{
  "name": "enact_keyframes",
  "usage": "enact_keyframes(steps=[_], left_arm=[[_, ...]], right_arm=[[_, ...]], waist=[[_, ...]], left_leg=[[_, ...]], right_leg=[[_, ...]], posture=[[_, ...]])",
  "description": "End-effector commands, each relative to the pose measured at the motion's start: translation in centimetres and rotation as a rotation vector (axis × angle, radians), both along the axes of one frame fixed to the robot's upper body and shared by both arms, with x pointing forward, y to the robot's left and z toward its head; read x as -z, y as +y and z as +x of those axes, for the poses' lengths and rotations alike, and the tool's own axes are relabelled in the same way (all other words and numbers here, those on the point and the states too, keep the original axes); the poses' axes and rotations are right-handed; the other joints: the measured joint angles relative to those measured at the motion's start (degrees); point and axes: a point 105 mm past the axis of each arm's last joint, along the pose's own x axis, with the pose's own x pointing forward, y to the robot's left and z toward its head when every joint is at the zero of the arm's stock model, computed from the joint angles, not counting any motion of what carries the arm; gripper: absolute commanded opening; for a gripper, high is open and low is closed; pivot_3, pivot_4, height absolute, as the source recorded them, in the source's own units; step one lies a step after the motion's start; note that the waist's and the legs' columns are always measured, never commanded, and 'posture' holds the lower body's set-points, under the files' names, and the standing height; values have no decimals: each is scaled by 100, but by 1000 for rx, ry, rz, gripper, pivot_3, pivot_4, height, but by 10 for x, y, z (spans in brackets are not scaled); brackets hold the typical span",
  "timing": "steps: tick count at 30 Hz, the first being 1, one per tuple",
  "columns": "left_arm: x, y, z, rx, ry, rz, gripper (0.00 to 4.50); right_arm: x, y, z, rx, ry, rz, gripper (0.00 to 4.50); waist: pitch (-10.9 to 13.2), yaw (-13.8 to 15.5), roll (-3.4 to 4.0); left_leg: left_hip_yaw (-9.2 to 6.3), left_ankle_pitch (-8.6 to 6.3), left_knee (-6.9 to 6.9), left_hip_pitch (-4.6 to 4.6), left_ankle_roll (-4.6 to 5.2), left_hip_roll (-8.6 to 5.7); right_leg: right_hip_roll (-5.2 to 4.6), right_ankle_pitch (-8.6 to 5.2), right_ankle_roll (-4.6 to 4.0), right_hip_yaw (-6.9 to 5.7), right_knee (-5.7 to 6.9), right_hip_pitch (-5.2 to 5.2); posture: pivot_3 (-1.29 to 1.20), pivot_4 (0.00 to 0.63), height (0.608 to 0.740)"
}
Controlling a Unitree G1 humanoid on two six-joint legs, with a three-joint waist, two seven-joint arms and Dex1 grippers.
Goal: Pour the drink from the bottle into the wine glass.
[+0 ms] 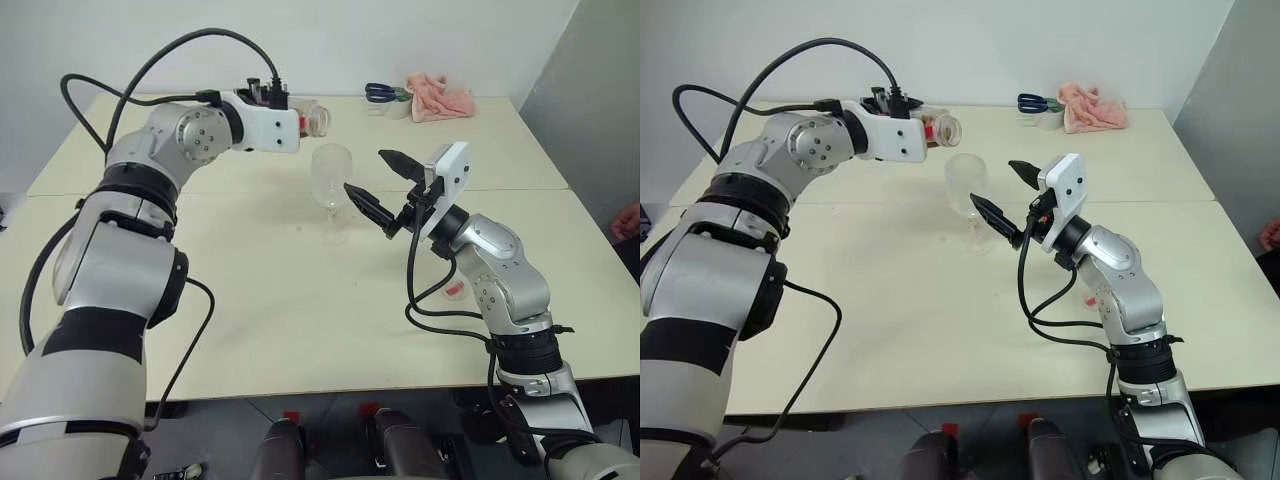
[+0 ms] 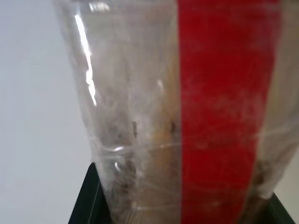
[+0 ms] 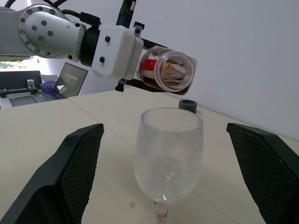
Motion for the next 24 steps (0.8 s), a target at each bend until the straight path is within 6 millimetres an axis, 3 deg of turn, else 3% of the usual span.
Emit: enact_keyframes(steps=[1, 24], left_arm=[[-29, -1, -3, 7, -96, 2, 1618], [-34, 1, -3, -9, -149, 72, 1618]], right_arm=[[-14, 0, -7, -17, -54, 20, 4500], [-13, -1, -6, -9, -55, 23, 4500]], waist=[[0, 0, 0], [0, 0, 0]], left_leg=[[0, 0, 0, 0, 0, 0], [1, 0, 6, 1, 0, 0]], right_leg=[[0, 0, 0, 0, 0, 0], [0, 1, -1, 0, 8, 0]], posture=[[0, 150, 740], [0, 150, 740]])
